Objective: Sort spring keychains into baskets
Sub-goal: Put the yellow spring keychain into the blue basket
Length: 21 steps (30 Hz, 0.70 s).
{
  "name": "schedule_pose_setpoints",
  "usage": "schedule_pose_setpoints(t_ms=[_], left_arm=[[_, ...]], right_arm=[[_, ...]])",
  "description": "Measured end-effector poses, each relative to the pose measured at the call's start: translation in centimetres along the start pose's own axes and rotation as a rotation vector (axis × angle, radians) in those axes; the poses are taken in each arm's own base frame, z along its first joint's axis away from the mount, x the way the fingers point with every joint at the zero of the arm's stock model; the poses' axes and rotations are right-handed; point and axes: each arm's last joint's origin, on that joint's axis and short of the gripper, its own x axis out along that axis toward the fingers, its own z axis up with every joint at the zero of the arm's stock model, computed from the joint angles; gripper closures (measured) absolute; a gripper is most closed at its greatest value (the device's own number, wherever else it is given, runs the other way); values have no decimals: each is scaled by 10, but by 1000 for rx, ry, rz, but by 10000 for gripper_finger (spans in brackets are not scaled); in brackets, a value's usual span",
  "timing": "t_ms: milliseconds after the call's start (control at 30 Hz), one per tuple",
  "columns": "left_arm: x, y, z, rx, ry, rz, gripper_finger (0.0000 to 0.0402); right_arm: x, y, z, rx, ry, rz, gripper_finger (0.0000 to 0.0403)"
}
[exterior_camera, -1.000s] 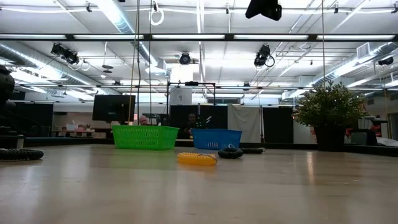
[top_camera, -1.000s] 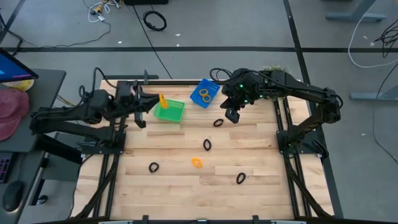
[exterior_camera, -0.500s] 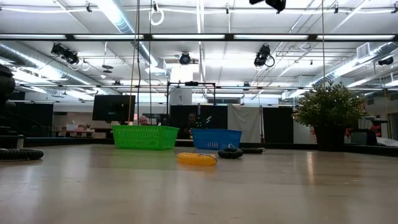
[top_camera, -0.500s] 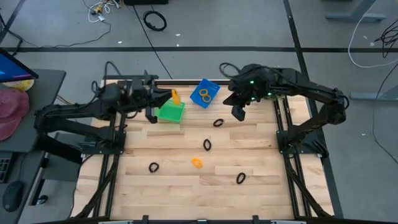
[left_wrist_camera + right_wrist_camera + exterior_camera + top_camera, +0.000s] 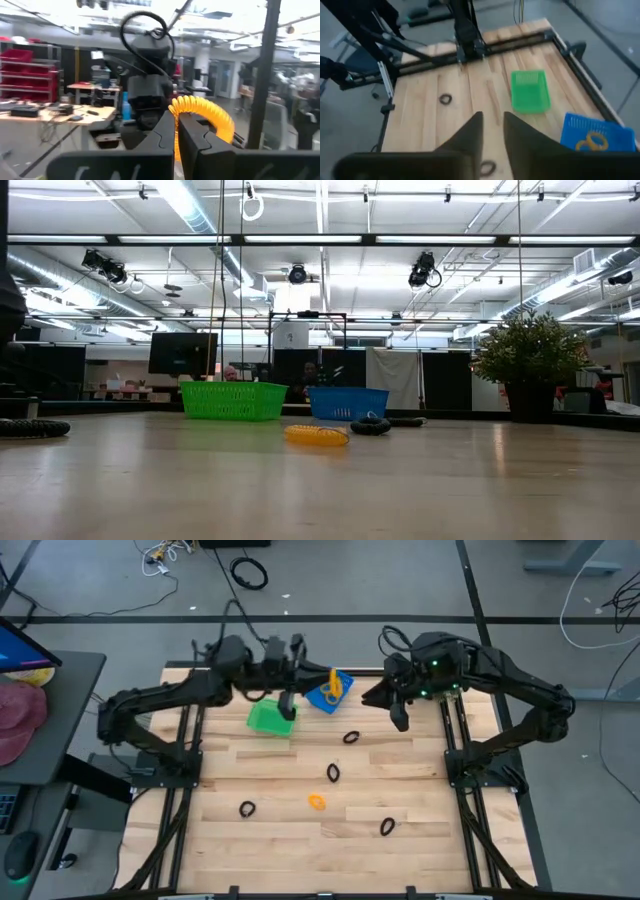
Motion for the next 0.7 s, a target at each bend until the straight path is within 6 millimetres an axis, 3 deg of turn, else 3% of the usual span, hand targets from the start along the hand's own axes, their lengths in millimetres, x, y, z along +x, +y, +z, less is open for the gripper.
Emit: schedule_pose_setpoints(t_ms=[167,333,533,700], left_arm=[[16,10,-3,2,22,-32,398],[18,11,-3,6,20,-42,398],[18,11,-3,18,23,-42,398],[17,15,-3,22,23,-34,398]], right_arm=[[-1,4,15,-64,-153,27,240],[-2,8,21,-118,-218,49,193],[-2,12,22,-135,-234,89,184],[-3,13,25,-132,-270,93,205]])
